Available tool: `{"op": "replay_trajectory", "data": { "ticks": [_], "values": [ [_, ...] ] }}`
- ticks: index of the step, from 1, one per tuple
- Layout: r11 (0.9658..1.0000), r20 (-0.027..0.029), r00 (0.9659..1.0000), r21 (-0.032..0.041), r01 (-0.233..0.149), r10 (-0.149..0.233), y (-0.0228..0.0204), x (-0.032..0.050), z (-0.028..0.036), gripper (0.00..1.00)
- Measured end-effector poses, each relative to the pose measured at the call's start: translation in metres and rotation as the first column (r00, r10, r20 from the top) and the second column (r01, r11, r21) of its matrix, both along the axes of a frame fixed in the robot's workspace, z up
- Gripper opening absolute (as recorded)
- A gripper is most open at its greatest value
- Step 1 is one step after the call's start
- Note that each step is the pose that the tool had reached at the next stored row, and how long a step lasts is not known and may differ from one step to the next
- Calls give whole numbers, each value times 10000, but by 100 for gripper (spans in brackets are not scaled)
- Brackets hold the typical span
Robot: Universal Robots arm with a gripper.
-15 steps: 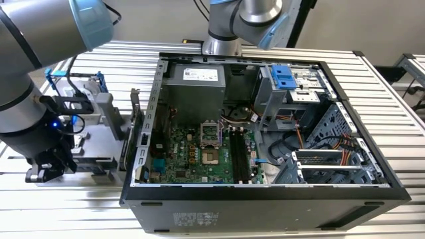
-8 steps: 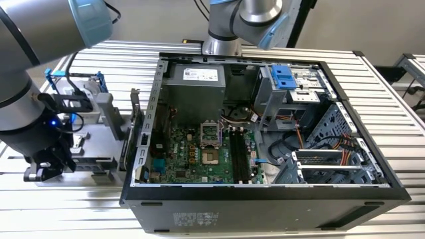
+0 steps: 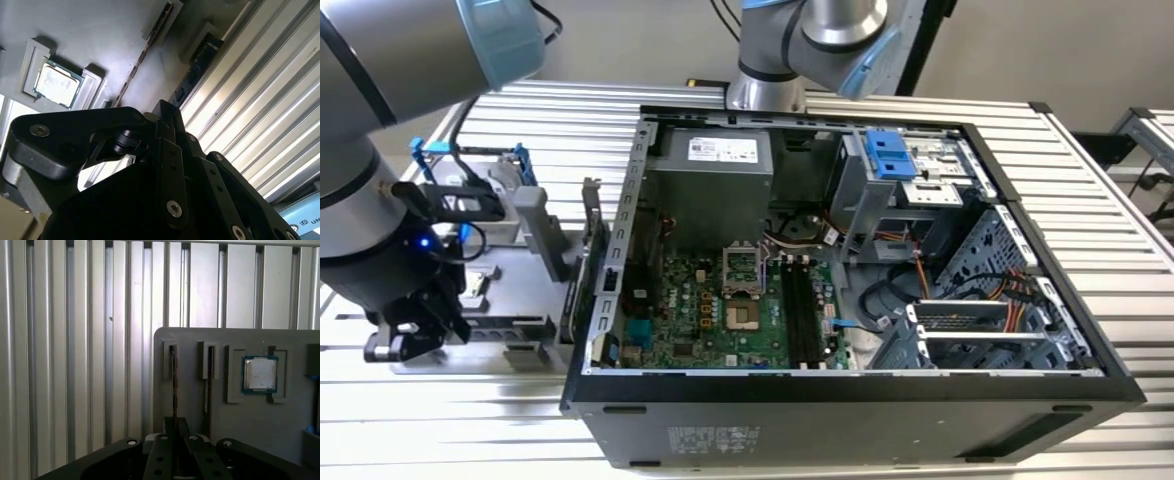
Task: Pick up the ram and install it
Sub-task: 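Pick up the ram and move it above insertion slot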
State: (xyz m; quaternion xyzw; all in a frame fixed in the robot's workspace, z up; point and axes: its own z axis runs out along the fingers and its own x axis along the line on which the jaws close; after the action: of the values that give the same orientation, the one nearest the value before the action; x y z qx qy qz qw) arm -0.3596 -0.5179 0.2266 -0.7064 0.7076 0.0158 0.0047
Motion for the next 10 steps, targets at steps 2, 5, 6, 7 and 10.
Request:
{"op": "replay_trajectory", "data": {
  "ticks": [2, 5, 6, 7, 10],
  "values": [
    [10000, 0, 10000, 0, -1, 1, 0, 0, 14, 0],
    [10000, 0, 10000, 0, 0, 0, 0, 0, 37, 0],
    [10000, 0, 10000, 0, 0, 0, 0, 0, 45, 0],
    [10000, 0, 10000, 0, -1, 1, 0, 0, 52, 0],
    [10000, 0, 10000, 1, 0, 0, 0, 0, 76, 0]
  ]
}}
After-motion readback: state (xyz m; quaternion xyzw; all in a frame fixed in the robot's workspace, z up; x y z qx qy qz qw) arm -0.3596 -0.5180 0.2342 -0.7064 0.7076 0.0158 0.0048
